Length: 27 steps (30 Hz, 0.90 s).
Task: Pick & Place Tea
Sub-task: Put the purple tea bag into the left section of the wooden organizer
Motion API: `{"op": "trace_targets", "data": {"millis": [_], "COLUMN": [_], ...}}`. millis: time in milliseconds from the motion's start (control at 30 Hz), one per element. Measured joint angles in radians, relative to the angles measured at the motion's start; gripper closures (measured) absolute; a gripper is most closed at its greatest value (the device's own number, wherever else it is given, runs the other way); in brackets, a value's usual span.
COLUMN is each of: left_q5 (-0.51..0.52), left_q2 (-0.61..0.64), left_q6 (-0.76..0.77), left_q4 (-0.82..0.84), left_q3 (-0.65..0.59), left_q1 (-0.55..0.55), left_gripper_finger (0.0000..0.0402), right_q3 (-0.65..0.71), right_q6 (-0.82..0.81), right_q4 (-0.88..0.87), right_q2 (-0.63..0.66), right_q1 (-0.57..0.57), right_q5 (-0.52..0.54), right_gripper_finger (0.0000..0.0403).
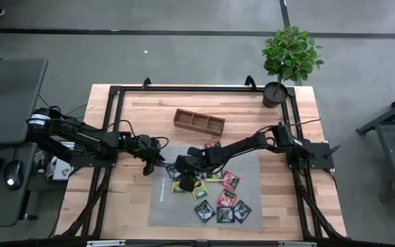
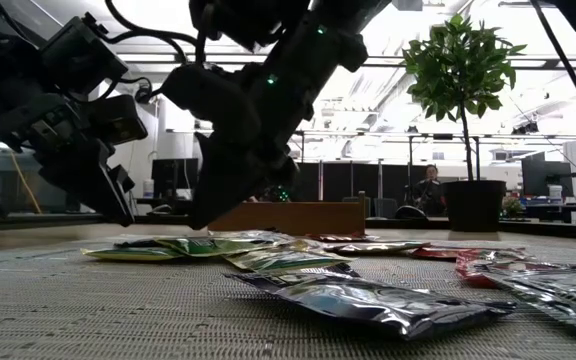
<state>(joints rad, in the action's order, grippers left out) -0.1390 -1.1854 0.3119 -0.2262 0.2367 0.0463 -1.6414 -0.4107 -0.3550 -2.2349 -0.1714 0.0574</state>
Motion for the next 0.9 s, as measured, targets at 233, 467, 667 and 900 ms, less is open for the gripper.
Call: {"op": "trace_targets", "data": {"millis": [233, 467, 667, 900], "left_q5": [0.000, 0.002, 0.003, 0.003], "left_q2": [0.000, 0.000, 0.000, 0.000], "left_q6": [0.011, 0.013, 0.117, 0.437], "left_q4": [-0.003, -0.008, -0.010, -0.009], "left_q3": [0.000, 0.000, 0.000, 0.000], "left_q1": [0.000, 0.000, 0.000, 0.000], "left_gripper_finger": [0.0312, 0.0312, 0.0312, 0.0312], "right_q3": [0.000, 0.001, -0.001, -0.002], "right_q6": [0.000, -0.016, -0.036, -0.037], "right_q4": [-0.015, -0.008, -0.015, -0.012], "right_q2": [-0.003, -0.027, -0.037, -0.045], "right_q1": [0.003, 0.003, 0.005, 0.008], "right_q5": [-0.004, -0.015, -0.025, -0.031], "right_gripper_finger": [0.0403, 0.0403, 0.0403, 0.0403]}}
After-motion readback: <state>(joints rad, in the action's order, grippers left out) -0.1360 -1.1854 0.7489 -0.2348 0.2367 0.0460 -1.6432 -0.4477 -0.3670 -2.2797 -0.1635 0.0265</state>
